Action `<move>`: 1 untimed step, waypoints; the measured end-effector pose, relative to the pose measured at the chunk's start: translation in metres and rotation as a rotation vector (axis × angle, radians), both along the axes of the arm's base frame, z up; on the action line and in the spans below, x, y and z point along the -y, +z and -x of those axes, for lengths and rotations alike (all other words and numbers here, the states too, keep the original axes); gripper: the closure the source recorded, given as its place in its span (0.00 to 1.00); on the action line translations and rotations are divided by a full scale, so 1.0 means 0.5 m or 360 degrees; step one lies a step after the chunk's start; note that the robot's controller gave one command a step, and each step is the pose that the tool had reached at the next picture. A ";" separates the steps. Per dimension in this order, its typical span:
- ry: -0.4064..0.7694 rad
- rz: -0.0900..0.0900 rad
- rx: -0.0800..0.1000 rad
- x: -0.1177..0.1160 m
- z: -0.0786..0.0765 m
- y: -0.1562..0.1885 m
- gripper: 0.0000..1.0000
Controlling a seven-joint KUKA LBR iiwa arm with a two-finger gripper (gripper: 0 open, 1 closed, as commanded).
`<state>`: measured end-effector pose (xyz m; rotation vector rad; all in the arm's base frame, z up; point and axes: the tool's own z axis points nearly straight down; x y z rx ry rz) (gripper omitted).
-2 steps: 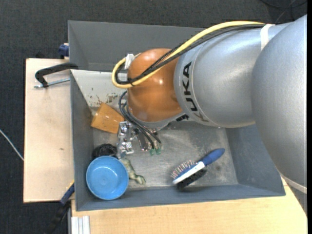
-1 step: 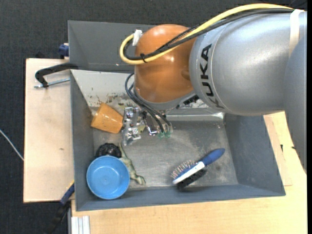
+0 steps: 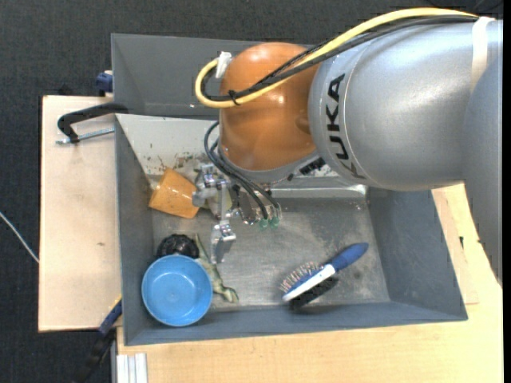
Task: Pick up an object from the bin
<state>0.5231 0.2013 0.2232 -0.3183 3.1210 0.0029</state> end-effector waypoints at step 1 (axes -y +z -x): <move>-0.0173 0.0006 -0.0018 0.036 0.042 -0.241 0.00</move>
Offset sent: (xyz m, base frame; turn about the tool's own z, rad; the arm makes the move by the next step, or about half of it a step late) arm -0.0188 -0.0186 -0.1165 0.1094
